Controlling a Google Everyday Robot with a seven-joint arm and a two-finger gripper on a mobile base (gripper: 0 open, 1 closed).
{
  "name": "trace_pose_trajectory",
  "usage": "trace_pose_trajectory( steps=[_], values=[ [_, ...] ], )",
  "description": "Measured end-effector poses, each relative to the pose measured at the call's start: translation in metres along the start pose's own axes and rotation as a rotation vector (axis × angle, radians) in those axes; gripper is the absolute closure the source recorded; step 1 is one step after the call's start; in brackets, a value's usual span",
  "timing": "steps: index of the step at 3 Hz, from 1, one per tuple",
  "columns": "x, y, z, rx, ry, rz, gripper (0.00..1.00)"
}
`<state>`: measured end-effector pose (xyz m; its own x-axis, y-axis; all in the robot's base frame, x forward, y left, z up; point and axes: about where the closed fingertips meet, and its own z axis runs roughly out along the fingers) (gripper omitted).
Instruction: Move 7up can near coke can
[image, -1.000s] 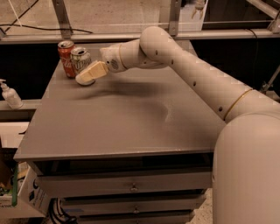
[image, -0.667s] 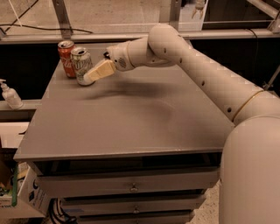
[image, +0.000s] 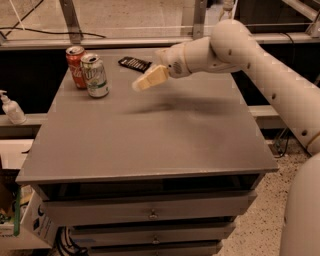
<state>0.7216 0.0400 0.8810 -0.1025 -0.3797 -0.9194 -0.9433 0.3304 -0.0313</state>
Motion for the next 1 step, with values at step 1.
trace_pose_trajectory(
  steps=[1],
  values=[
    [0.0036,-0.0016,-0.0067,0.002,0.005,0.003,0.00]
  ],
)
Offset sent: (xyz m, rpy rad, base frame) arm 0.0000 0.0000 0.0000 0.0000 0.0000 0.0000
